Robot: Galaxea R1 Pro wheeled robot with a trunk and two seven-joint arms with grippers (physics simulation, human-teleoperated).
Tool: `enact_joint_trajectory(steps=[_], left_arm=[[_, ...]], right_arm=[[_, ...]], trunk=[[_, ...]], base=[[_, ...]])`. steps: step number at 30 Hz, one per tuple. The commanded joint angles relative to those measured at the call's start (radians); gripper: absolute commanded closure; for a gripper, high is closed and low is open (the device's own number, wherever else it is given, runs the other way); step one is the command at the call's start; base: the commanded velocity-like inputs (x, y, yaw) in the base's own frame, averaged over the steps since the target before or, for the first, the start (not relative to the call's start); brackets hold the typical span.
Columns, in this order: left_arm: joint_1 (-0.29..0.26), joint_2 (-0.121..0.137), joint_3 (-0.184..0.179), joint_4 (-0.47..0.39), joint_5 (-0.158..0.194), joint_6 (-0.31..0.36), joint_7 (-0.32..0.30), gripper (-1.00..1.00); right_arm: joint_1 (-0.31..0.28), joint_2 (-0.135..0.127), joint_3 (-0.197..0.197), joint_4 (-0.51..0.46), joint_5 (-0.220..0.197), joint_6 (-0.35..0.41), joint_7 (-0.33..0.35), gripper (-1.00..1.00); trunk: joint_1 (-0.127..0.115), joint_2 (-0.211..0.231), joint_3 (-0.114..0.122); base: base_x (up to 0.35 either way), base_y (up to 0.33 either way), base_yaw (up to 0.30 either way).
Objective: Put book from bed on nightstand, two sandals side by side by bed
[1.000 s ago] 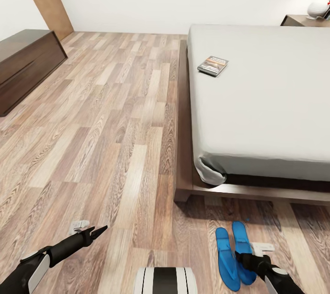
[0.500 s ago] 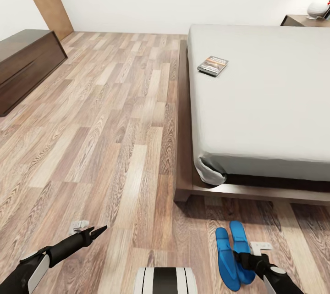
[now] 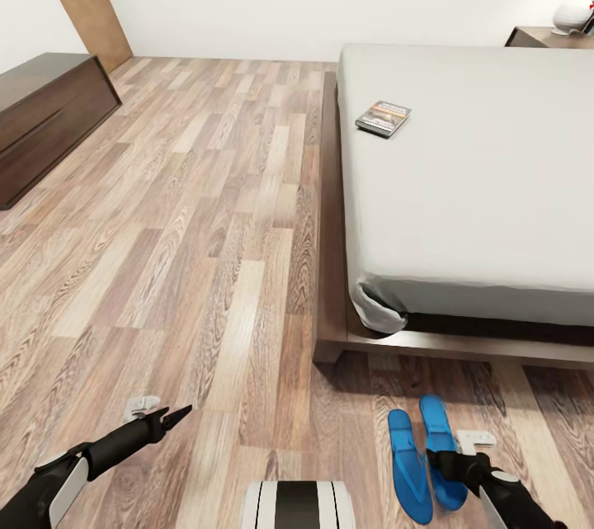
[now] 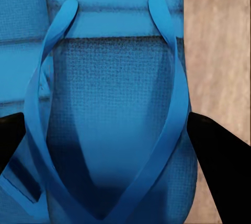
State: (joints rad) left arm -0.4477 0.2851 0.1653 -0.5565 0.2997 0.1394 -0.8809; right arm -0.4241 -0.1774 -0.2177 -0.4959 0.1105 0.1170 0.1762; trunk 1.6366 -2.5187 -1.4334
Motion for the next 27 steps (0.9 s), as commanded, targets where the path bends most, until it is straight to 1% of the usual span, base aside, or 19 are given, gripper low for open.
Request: enact_joint_trajectory(steps=[1,4,11,13,14,16,19,27], left_arm=[[0.000,0.001,0.002,0.000,0.007,0.010,-0.004,-1.00],[-0.001,0.002,0.002,0.000,0.007,0.011,-0.004,-1.00],[0.000,0.003,0.002,0.000,0.007,0.011,-0.004,-1.00],[-0.001,0.003,0.002,0.000,0.007,0.010,-0.004,-1.00],[-0.001,0.003,0.002,0.000,0.007,0.010,-0.004,-1.00],[-0.001,0.003,0.002,0.000,0.007,0.010,-0.004,-1.00],[0.000,0.002,0.002,0.000,0.007,0.010,-0.003,-1.00],[-0.001,0.000,-0.001,0.000,0.007,0.009,-0.002,-1.00]], right_arm=[[0.000,-0.004,-0.008,-0.013,0.011,0.017,0.009,1.00],[-0.001,-0.010,-0.008,-0.024,0.012,0.029,0.006,1.00],[-0.001,-0.013,-0.008,-0.025,0.015,0.034,0.001,1.00],[-0.001,-0.013,-0.008,-0.023,0.015,0.036,-0.012,1.00],[-0.001,-0.013,-0.008,-0.021,0.015,0.036,-0.026,1.00],[0.000,-0.013,-0.007,-0.012,0.016,0.036,-0.075,1.00],[0.000,-0.014,-0.006,-0.008,0.016,0.035,-0.106,1.00],[-0.001,-0.011,-0.006,-0.007,0.015,0.035,-0.113,1.00]], trunk=[[0.000,0.000,-0.001],[0.000,0.000,-0.001],[0.000,0.000,-0.001],[0.000,0.000,-0.001],[0.000,0.000,-0.001],[0.000,0.000,-0.001],[0.000,0.000,-0.001],[0.000,0.000,-0.001]], base=[[0.000,0.000,0.000],[0.000,0.000,0.000],[0.000,0.000,0.000],[0.000,0.000,0.000],[0.000,0.000,0.000],[0.000,0.000,0.000],[0.000,0.000,0.000],[0.000,0.000,0.000]])
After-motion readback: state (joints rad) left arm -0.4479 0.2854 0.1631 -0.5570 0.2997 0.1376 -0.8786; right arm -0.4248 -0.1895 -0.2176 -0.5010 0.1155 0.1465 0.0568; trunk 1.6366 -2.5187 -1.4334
